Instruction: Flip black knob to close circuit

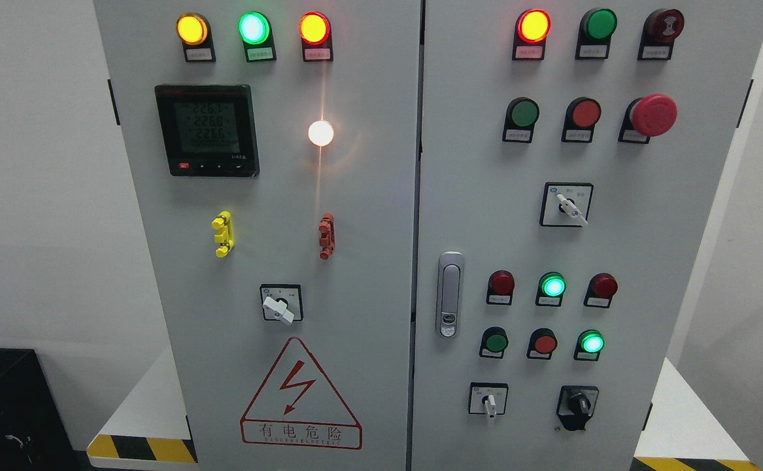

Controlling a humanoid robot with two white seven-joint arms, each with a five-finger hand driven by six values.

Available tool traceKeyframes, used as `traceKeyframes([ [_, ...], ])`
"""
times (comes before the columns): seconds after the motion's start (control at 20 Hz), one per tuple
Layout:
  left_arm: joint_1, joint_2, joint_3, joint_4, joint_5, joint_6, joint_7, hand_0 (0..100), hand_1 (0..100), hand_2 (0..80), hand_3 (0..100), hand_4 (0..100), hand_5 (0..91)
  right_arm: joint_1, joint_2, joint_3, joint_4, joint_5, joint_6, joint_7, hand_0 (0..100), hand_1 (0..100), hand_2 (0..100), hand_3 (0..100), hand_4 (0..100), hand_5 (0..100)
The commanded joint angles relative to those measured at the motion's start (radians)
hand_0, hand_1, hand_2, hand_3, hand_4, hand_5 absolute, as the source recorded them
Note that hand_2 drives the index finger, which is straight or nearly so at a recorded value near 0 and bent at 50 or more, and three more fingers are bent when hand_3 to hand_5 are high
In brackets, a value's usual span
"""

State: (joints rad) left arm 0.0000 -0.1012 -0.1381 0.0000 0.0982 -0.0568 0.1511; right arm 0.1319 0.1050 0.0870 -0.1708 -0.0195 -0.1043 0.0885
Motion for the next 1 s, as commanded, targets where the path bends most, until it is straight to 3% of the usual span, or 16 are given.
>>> traceKeyframes([
  [0.0, 0.023, 0.000, 0.000, -0.029, 0.000, 0.000, -0.001, 12, 56, 0.0, 0, 0, 0.0, 0.000, 0.004, 0.000, 0.021, 0.059, 0.000, -0.026, 0, 11, 0, 0, 0, 0],
  [0.45, 0.023, 0.000, 0.000, -0.029, 0.000, 0.000, -0.001, 12, 56, 0.0, 0, 0, 0.0, -0.005, 0.005, 0.000, 0.019, 0.059, 0.002, -0.039, 0, 11, 0, 0, 0, 0],
  [0.85, 0.023, 0.000, 0.000, -0.029, 0.000, 0.000, -0.001, 12, 56, 0.0, 0, 0, 0.0, -0.006, 0.010, -0.013, 0.014, 0.053, -0.005, -0.021, 0, 11, 0, 0, 0, 0],
  [0.95, 0.023, 0.000, 0.000, -0.029, 0.000, 0.000, -0.001, 12, 56, 0.0, 0, 0, 0.0, -0.009, 0.012, -0.019, 0.010, 0.038, -0.008, 0.016, 0, 11, 0, 0, 0, 0],
])
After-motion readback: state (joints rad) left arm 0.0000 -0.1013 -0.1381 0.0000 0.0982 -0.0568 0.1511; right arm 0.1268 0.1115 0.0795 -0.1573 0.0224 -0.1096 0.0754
